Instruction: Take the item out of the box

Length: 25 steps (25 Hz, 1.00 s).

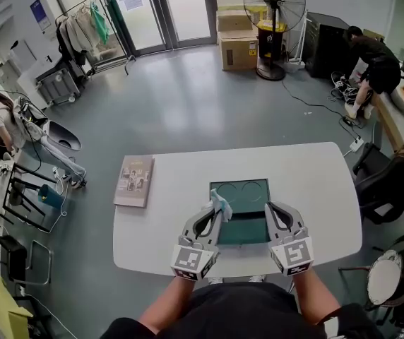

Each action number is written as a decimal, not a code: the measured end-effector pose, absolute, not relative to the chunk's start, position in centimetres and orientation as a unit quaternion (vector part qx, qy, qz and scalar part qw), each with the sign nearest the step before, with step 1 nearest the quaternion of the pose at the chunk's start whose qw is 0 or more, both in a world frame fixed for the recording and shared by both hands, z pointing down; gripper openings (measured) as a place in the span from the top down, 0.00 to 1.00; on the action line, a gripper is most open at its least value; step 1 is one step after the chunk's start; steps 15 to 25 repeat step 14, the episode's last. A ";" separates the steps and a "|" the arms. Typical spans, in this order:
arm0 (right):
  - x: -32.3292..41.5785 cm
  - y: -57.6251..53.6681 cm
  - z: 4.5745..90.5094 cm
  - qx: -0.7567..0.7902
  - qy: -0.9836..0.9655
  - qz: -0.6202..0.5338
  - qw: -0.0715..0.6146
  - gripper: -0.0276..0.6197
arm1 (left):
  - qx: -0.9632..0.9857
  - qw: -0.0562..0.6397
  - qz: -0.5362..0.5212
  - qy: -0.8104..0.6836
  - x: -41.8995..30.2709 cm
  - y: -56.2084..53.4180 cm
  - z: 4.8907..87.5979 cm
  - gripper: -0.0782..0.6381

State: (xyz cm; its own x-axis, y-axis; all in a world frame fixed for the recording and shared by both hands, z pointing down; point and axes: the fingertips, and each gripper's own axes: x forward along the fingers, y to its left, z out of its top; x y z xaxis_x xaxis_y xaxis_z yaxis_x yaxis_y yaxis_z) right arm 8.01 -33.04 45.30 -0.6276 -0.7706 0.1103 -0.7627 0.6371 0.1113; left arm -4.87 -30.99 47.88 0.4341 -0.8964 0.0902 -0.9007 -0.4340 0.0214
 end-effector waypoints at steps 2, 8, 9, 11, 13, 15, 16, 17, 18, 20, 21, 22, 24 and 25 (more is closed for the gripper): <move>7.9 -33.1 45.1 0.424 -0.903 -0.027 0.071 0.95 | 0.849 0.035 0.032 -0.526 -4.6 -31.0 47.9 0.84; 7.7 -32.8 44.8 0.414 -0.907 -0.036 0.062 0.95 | 0.850 0.039 0.035 -0.524 -4.3 -30.9 47.6 0.84; 7.6 -32.7 44.7 0.414 -0.907 -0.036 0.061 0.95 | 0.850 0.038 0.036 -0.524 -4.4 -30.8 47.6 0.84; 7.5 -32.6 44.5 0.415 -0.907 -0.032 0.061 0.95 | 0.850 0.037 0.036 -0.524 -4.4 -30.7 47.5 0.84; 7.4 -32.5 44.4 0.416 -0.907 -0.030 0.060 0.95 | 0.850 0.037 0.035 -0.524 -4.5 -30.7 47.3 0.84; 7.3 -32.5 44.3 0.416 -0.907 -0.030 0.060 0.95 | 0.850 0.037 0.035 -0.524 -4.6 -30.7 47.3 0.84; 7.3 -32.5 44.3 0.416 -0.907 -0.030 0.060 0.95 | 0.850 0.037 0.035 -0.524 -4.6 -30.7 47.3 0.84; 7.3 -32.5 44.3 0.416 -0.907 -0.030 0.060 0.95 | 0.850 0.037 0.035 -0.524 -4.6 -30.7 47.3 0.84; 7.3 -32.5 44.3 0.416 -0.907 -0.030 0.060 0.95 | 0.850 0.037 0.035 -0.524 -4.6 -30.7 47.3 0.84; 7.3 -32.5 44.3 0.416 -0.907 -0.030 0.060 0.95 | 0.850 0.037 0.035 -0.524 -4.6 -30.7 47.3 0.84; 7.3 -32.5 44.3 0.416 -0.907 -0.030 0.060 0.95 | 0.850 0.037 0.035 -0.524 -4.6 -30.7 47.3 0.84; 7.3 -32.5 44.3 0.416 -0.907 -0.030 0.060 0.95 | 0.850 0.037 0.035 -0.524 -4.6 -30.7 47.3 0.84; 7.3 -32.5 44.3 0.416 -0.907 -0.030 0.060 0.95 | 0.850 0.037 0.035 -0.524 -4.6 -30.7 47.3 0.84; 7.3 -32.5 44.3 0.416 -0.907 -0.030 0.060 0.95 | 0.850 0.037 0.035 -0.524 -4.6 -30.7 47.3 0.84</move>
